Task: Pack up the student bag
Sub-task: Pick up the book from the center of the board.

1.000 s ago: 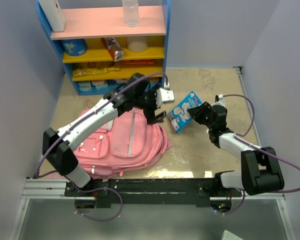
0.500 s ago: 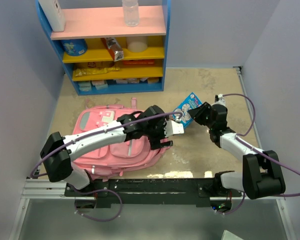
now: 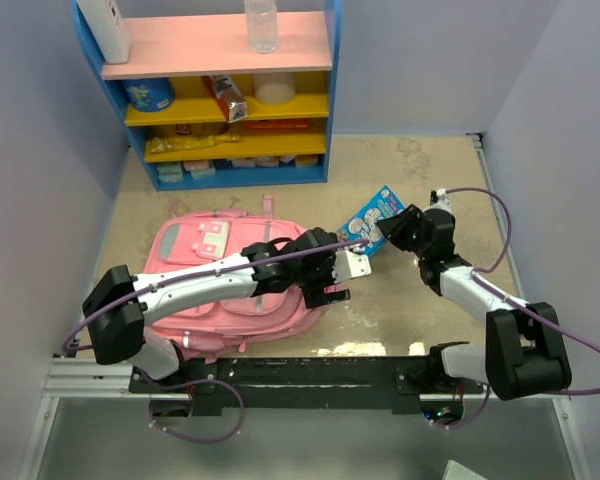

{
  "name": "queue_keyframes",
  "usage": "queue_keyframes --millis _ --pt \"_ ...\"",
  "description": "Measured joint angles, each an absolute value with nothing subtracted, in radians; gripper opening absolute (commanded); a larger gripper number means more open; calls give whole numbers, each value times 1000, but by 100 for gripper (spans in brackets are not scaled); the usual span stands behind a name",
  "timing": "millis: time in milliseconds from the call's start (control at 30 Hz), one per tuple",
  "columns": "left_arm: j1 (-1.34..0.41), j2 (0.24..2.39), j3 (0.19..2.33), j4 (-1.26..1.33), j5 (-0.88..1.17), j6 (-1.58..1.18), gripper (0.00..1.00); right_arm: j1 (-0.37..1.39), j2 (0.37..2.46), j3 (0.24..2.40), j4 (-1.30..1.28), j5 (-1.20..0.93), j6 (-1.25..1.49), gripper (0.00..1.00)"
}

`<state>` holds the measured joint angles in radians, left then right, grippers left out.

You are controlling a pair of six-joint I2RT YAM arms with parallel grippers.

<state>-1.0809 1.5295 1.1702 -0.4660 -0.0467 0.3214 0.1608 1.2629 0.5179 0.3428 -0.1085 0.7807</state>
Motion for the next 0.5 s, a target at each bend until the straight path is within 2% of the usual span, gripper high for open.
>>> queue_keyframes --millis 67,100,267,367,400,467,500 --pt "-1086 1530 1161 -456 -68 323 94 161 1260 518 337 -107 781 0" --pt "-1087 1530 1152 -447 -79 324 86 161 1260 519 334 -105 781 0" --pt "-1089 1541 1124 -424 -113 324 82 161 1260 522 328 -104 781 0" --pt "-1096 1552 1113 -411 -134 324 70 161 1260 522 328 -104 781 0" --pt "-1101 1555 1113 -406 -140 324 49 161 1260 522 328 -104 781 0" --pt "-1108 1558 1108 -399 -148 319 13 161 1260 522 328 -104 781 0" --pt "-1110 1558 1105 -397 -151 320 6 161 1260 522 328 -105 781 0"
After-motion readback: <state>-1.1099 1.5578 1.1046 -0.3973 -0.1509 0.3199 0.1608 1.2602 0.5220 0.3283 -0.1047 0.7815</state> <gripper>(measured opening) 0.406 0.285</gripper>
